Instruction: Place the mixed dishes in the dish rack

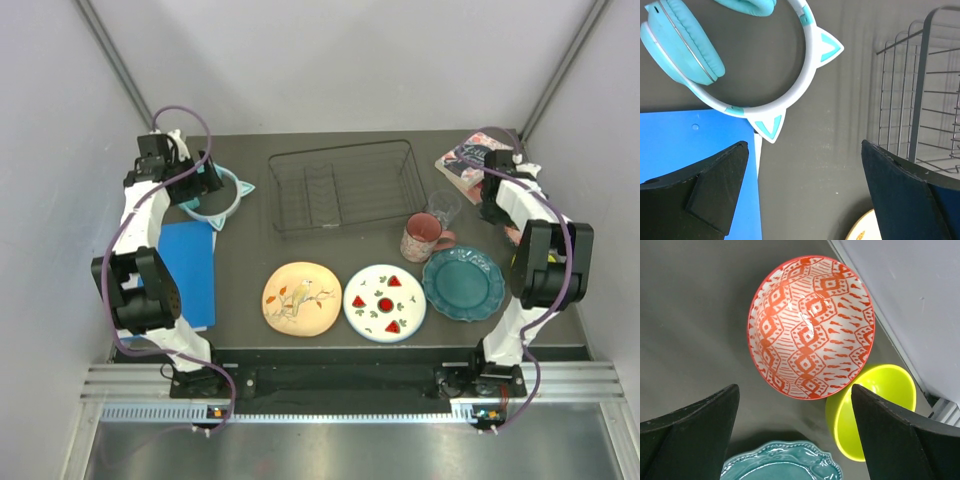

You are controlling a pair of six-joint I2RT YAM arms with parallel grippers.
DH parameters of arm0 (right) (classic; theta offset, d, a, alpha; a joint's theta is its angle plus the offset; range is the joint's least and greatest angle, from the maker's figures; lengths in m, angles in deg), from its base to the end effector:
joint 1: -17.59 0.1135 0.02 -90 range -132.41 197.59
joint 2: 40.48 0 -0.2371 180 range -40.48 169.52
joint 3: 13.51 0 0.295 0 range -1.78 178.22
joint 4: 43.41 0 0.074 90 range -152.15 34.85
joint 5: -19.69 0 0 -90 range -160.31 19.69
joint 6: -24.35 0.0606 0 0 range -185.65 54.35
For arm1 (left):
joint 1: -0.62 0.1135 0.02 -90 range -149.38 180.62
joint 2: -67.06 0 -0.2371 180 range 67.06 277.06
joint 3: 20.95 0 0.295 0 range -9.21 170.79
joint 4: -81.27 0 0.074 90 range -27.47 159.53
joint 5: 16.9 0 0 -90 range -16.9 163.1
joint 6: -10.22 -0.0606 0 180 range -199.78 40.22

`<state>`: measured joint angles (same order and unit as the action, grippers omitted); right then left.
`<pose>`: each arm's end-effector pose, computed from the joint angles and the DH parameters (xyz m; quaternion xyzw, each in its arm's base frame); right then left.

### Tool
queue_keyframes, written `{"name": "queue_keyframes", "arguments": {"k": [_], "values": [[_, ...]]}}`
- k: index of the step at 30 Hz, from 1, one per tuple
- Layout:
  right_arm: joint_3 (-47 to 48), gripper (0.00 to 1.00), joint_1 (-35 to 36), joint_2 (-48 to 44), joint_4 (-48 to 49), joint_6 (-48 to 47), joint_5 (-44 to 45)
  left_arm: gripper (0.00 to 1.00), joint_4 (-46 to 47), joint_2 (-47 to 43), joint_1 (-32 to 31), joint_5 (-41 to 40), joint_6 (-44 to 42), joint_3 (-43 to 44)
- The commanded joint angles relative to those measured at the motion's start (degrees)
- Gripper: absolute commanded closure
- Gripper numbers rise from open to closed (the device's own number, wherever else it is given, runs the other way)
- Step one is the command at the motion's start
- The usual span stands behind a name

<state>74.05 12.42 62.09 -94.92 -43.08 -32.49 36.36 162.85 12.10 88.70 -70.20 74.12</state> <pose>0.4001 -0.0735 0.1567 0.2861 0.8834 -0.2845 0.2383 0.4261 0.0699 0.2511 -0.1173 0.9113 -0.1194 0.3761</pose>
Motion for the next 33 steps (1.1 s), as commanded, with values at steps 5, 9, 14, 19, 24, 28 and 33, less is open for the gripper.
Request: {"name": "queue_keyframes", "arguments": {"k": [5, 9, 14, 19, 24, 28, 33], "values": [[1.5, 0.09, -0.8, 1.5, 3.6, -0.2, -3.7, 0.01, 5.0, -2.9, 0.5, 1.5, 0.3, -1.1], [2.1, 0.11, -0.7, 4.5, 4.4, 0.3, -4.3, 0.01, 5.2, -2.3, 0.5, 1.5, 0.7, -1.9], [2.9, 0.11, -1.2, 7.5, 5.8, -0.1, -4.6, 0.01, 5.8, -2.5, 0.7, 1.0, 0.9, -3.3], [3.4, 0.14, -1.3, 9.3, 6.2, 0.3, -5.0, 0.01, 6.0, -2.5, 1.0, 0.3, 0.3, -3.6], [2.8, 0.23, -1.9, 9.3, 7.3, -0.1, -5.1, 0.01, 6.0, -3.1, 1.3, -0.2, 0.2, -4.2], [3.4, 0.33, -2.8, 9.6, 7.6, -0.8, -5.2, 0.01, 6.5, -3.9, 1.4, -0.7, 0.2, -5.3], [2.3, 0.46, -3.8, 9.1, 9.2, -1.6, -6.3, 0.01, 6.6, -4.3, 1.7, -1.1, 0.2, -5.6]]}}
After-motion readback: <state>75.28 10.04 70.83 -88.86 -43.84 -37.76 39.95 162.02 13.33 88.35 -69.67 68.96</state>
